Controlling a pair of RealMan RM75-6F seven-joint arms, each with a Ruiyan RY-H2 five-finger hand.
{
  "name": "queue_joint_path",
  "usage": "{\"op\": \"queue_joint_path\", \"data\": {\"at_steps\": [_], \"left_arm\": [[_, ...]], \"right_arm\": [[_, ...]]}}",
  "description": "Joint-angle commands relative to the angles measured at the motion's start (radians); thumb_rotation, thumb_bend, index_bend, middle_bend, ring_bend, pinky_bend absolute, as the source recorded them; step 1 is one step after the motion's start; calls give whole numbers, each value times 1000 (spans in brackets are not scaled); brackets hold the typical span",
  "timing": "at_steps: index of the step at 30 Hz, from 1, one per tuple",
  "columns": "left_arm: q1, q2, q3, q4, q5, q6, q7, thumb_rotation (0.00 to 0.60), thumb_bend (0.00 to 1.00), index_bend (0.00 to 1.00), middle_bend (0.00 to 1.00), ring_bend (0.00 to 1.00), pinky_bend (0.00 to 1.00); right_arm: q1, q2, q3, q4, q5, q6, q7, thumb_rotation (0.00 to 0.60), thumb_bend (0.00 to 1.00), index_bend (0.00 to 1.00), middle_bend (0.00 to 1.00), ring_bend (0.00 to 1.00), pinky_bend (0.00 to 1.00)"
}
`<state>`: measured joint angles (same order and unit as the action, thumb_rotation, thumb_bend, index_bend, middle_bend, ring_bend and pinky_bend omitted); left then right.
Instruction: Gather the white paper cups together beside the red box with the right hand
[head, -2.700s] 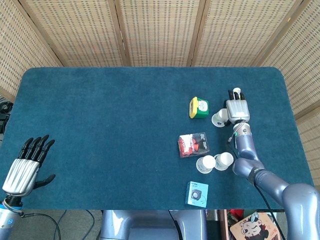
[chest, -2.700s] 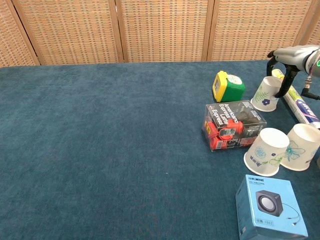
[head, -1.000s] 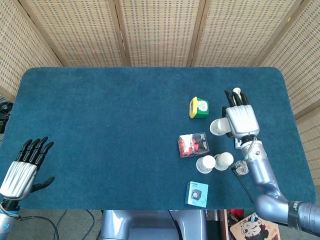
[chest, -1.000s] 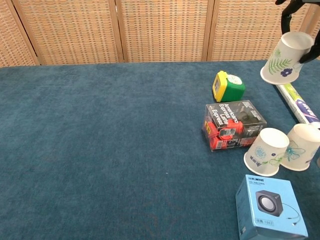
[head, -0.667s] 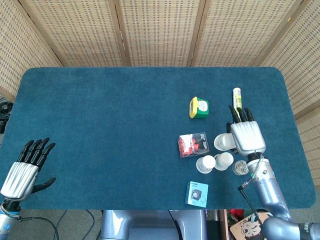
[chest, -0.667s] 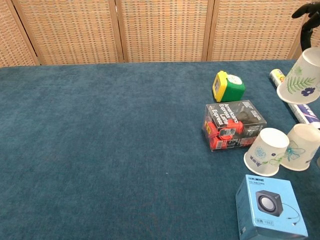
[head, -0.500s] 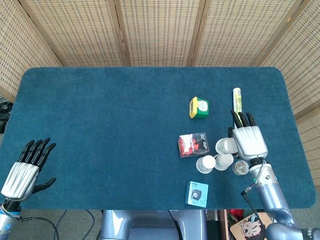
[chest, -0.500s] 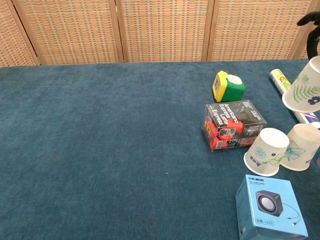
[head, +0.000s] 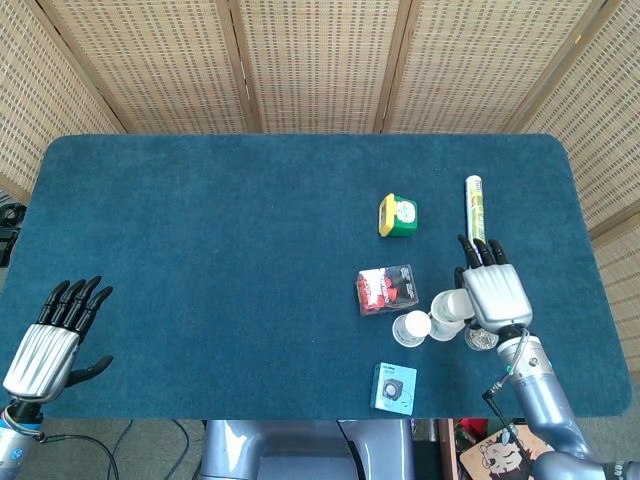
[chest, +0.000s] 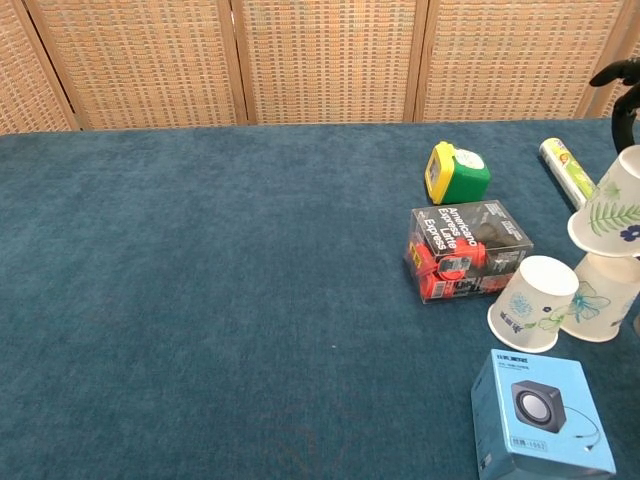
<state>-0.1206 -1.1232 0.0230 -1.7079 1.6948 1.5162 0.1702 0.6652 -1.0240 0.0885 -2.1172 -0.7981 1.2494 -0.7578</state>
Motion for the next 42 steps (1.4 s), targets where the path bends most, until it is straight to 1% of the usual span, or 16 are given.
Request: {"op": "queue_joint_path", "data": {"at_steps": [1,8,19,42], "left_arm": [[0,0,-1,0,-1,0,1,600,179,0,0,0,0],[-1,-3,0,2,0,-2,2,600,179,0,0,0,0],[-2,-6,0,1,-2,-7,13,600,180,0,0,0,0],[1,-10,-1,0,-3,-5,22,600,180,0,0,0,0]], "right_arm": [[3,-4,0,-5,11,-7,0,600,120,527,0,0,0],[8,-19,-11,-8,26,-20,-8,600,119,527,0,0,0],[13,-34,-12,41,49,-41,15,600,120,527,0,0,0],[18,-33,-30,40,59,-58,21,600,120,527,0,0,0]]}}
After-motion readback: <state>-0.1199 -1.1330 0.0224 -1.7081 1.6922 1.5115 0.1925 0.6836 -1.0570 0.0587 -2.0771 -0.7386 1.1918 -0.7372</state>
